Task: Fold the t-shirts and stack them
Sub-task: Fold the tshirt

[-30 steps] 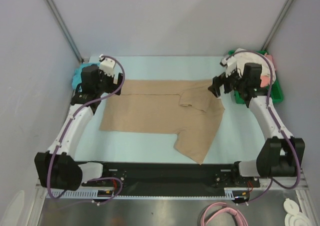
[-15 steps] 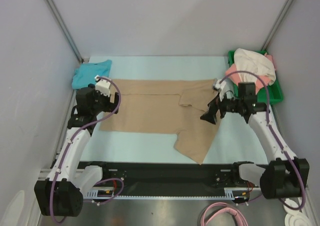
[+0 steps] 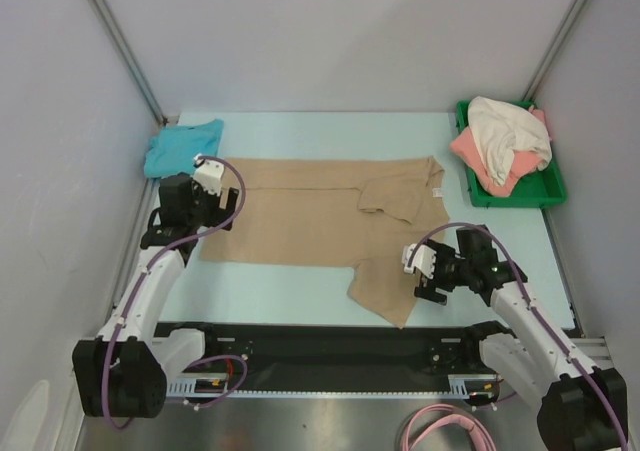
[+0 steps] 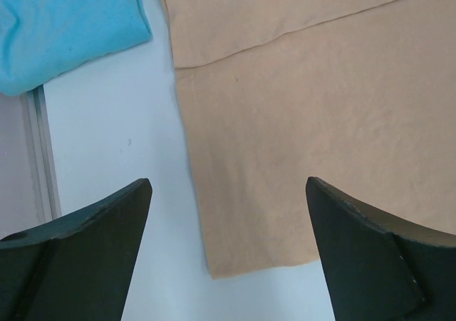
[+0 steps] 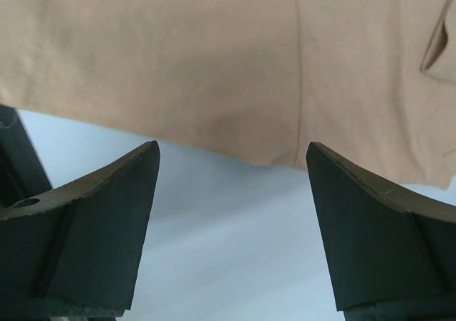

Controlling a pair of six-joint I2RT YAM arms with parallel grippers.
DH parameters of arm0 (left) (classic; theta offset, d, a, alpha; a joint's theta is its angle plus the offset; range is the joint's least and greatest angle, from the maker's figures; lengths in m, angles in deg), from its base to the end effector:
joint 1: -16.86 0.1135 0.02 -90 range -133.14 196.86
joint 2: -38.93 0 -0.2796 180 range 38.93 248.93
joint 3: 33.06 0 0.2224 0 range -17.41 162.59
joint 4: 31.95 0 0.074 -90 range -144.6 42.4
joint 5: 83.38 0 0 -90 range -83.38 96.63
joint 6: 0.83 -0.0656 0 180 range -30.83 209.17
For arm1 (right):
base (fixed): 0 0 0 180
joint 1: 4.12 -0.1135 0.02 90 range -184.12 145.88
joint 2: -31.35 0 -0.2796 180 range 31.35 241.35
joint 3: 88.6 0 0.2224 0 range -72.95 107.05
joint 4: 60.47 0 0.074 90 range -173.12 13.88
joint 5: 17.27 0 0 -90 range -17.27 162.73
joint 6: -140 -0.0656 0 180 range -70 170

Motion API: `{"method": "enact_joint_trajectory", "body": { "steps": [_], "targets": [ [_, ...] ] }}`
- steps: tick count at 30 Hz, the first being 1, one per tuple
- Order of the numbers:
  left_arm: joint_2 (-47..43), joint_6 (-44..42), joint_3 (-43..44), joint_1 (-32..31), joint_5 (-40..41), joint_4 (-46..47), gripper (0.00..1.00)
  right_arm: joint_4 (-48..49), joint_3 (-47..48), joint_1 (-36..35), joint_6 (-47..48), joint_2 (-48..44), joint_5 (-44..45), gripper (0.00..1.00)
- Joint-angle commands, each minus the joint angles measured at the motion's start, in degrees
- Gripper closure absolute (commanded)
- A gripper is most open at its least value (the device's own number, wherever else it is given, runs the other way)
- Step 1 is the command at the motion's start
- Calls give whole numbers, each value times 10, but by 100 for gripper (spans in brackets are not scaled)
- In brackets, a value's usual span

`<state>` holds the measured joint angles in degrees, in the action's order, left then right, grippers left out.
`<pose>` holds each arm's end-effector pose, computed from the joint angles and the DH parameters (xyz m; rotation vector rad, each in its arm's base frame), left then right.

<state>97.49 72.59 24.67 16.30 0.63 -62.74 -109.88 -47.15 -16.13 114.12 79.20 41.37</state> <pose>0.2150 -0.0089 0.2758 0.3770 2.0860 0.0552 0.1166 0.0597 0.1885 -1.6179 1.7351 0.2768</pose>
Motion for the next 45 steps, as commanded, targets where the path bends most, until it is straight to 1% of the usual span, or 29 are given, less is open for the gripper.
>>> {"method": "enact_joint_trajectory", "body": {
  "steps": [1,4,5,8,9,16,18,19,21,22,26,29,32,33,38,41,45],
  "targets": [
    [12,-6,10,4,14,7,5,-59,26,-16,46,-14,-39,12],
    [27,-6,10,4,35,9,5,-91,27,-26,69,-12,-54,14],
    [34,-4,11,5,41,10,5,-103,28,-30,95,-8,-55,14],
    [66,-3,24,4,51,1,8,-135,29,-44,119,8,-59,12],
    [74,-3,28,4,51,-2,9,-143,31,-59,121,13,-66,12],
    [133,-2,63,4,58,-3,11,-115,42,-135,77,32,-50,16],
    [146,-3,69,4,79,-5,11,-113,43,-146,72,41,-49,17],
    [151,-3,75,4,82,-7,11,-108,39,-166,67,49,-46,17],
    [160,-3,79,4,89,-9,11,-101,34,-195,59,58,-21,19],
    [162,-5,82,4,92,-9,11,-98,28,-223,56,64,-13,19],
    [167,-4,86,4,104,-8,11,-83,16,-276,44,83,33,21],
    [162,-2,87,4,107,-12,11,-64,15,-306,31,108,46,23],
    [154,-2,86,4,107,-13,11,-47,15,-325,17,126,72,27],
    [154,-2,87,19,107,-14,11,-45,15,-326,13,128,73,28],
    [157,-1,89,22,104,-14,10,-37,13,-343,6,128,90,30],
    [159,-1,90,24,105,-13,11,-35,15,-354,-1,129,98,36],
    [155,-2,88,27,105,-13,10,-39,18,-361,-7,117,108,37]
  ]
}}
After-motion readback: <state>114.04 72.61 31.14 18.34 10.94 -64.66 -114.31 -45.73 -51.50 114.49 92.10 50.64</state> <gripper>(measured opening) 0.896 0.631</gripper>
